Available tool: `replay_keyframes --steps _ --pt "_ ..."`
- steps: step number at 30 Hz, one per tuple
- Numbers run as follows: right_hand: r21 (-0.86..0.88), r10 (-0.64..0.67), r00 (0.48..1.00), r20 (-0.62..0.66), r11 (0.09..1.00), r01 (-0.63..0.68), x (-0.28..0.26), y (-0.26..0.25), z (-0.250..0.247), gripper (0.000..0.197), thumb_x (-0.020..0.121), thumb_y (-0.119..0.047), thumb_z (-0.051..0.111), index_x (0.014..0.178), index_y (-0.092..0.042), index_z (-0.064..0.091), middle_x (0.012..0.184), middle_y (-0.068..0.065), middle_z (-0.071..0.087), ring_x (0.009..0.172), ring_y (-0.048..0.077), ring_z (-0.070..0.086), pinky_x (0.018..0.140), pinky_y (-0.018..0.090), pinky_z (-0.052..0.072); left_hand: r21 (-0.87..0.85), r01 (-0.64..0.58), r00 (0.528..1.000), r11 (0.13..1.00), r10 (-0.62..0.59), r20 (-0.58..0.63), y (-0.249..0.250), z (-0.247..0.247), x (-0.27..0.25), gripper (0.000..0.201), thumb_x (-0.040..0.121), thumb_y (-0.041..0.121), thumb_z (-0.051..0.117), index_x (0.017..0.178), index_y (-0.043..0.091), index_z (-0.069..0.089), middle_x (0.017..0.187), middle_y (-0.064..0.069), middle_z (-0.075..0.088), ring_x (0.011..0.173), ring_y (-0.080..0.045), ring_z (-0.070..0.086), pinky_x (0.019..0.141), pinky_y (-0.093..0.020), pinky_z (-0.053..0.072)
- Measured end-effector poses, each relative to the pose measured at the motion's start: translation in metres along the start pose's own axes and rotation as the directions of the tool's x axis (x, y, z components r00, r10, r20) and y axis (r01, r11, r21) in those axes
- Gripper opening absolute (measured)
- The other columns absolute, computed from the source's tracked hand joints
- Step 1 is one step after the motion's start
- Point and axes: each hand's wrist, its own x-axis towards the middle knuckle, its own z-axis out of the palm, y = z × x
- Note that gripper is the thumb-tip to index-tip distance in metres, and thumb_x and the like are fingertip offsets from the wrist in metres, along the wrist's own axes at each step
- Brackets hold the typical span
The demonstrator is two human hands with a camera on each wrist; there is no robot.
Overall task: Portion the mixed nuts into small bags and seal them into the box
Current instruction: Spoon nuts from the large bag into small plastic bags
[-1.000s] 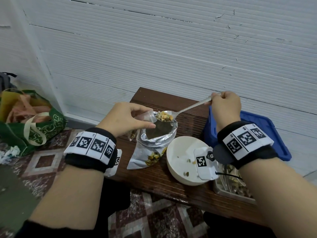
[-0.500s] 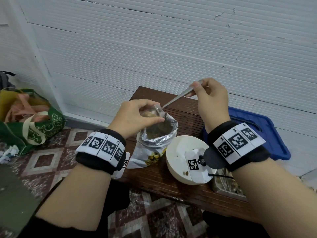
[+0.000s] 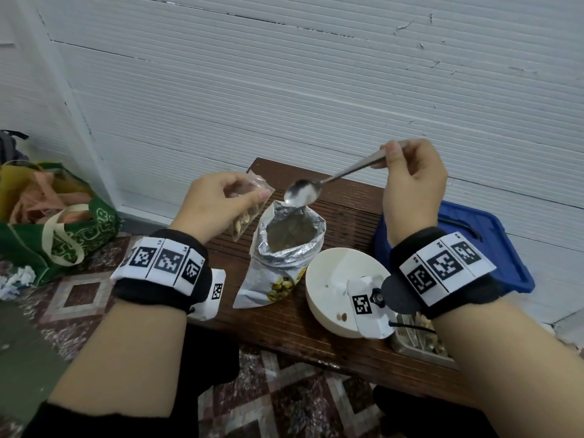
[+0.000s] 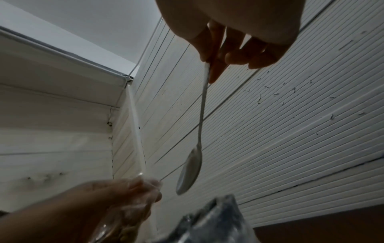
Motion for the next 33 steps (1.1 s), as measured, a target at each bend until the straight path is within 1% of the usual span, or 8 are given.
replay_keyframes --steps 3,5,9,15,21,25,30,33 --pt "-0.184 0.007 0.988 0.152 0.983 0.021 -0.009 0.01 0.001 0.023 0.094 -0.018 0.058 0.071 -0.02 0.054 0.062 -0.014 0.053 0.057 -0.01 0.05 0.058 0.007 0.037 0.033 0.0 0.997 0.999 -0.002 0.075 -0.001 0.002 -0.003 0.02 0.073 0.029 0.08 0.091 0.025 0.073 0.081 0.01 0.071 0.058 0.005 0.06 0.053 -0.011 0.046" --pt "-0.302 -0.008 0.958 0.286 0.948 0.098 -0.018 0.018 0.004 0.026 0.093 -0.02 0.059 0.068 -0.025 0.053 0.056 -0.013 0.048 0.053 -0.006 0.047 0.053 0.01 0.034 0.073 -0.005 0.993 0.997 -0.004 0.122 -0.002 0.006 -0.004 0.03 0.07 0.028 0.082 0.098 0.022 0.074 0.077 0.009 0.07 0.054 0.005 0.058 0.052 -0.012 0.044" --pt "-0.44 -0.052 0.867 0.496 0.845 0.303 -0.034 0.032 0.01 0.019 0.093 -0.025 0.059 0.074 -0.025 0.057 0.057 -0.014 0.048 0.071 0.02 0.05 0.076 0.037 0.041 0.15 -0.022 0.984 0.988 -0.004 0.175 -0.003 0.009 -0.004 0.041 0.066 0.031 0.085 0.105 0.026 0.073 0.08 0.01 0.068 0.063 0.004 0.061 0.054 -0.008 0.043" --pt "-0.562 0.019 0.735 0.677 0.658 0.501 -0.048 0.039 0.015 0.016 0.095 -0.034 0.054 0.083 -0.023 0.06 0.065 -0.01 0.046 0.086 0.02 0.043 0.077 0.032 0.02 0.154 -0.02 0.982 0.988 -0.009 0.188 -0.001 0.011 -0.005 0.046 0.063 0.032 0.086 0.106 0.027 0.072 0.083 0.007 0.068 0.074 -0.004 0.063 0.06 -0.014 0.049" --pt "-0.546 0.243 0.7 0.671 0.801 0.246 -0.052 0.044 0.022 0.03 0.093 -0.032 0.058 0.065 -0.026 0.049 0.061 -0.01 0.054 0.084 0.02 0.054 0.099 0.042 0.03 0.135 -0.019 0.981 0.991 -0.008 0.192 -0.001 0.013 -0.007 0.036 0.065 0.027 0.086 0.098 0.028 0.07 0.075 0.013 0.065 0.066 0.002 0.059 0.053 -0.007 0.044" --pt "-0.444 0.291 0.735 0.612 0.896 0.016 -0.05 0.049 0.024 0.029 0.09 -0.026 0.062 0.063 -0.02 0.053 0.065 -0.006 0.069 0.079 0.017 0.064 0.095 0.055 0.041 0.128 -0.012 0.979 0.992 -0.015 0.204 -0.002 0.012 -0.006 0.036 0.065 0.028 0.086 0.097 0.03 0.069 0.078 0.009 0.066 0.071 -0.001 0.06 0.054 -0.008 0.046" --pt "-0.322 0.314 0.822 0.474 0.931 -0.17 -0.044 0.042 0.021 0.024 0.091 -0.017 0.062 0.068 -0.007 0.061 0.063 0.0 0.069 0.063 0.008 0.062 0.077 0.037 0.052 0.127 -0.011 0.978 0.992 -0.016 0.207 -0.002 0.013 -0.005 0.037 0.065 0.028 0.086 0.098 0.029 0.069 0.08 0.011 0.065 0.074 -0.002 0.06 0.063 -0.009 0.045" --pt "-0.325 0.322 0.87 0.373 0.924 -0.203 -0.038 0.039 0.019 0.03 0.093 -0.016 0.058 0.063 -0.013 0.054 0.058 -0.006 0.062 0.052 -0.003 0.051 0.063 0.025 0.04 0.128 -0.004 0.977 0.992 -0.024 0.213 -0.003 0.014 -0.005 0.04 0.064 0.029 0.086 0.1 0.029 0.069 0.079 0.01 0.066 0.072 0.001 0.058 0.059 -0.006 0.044"
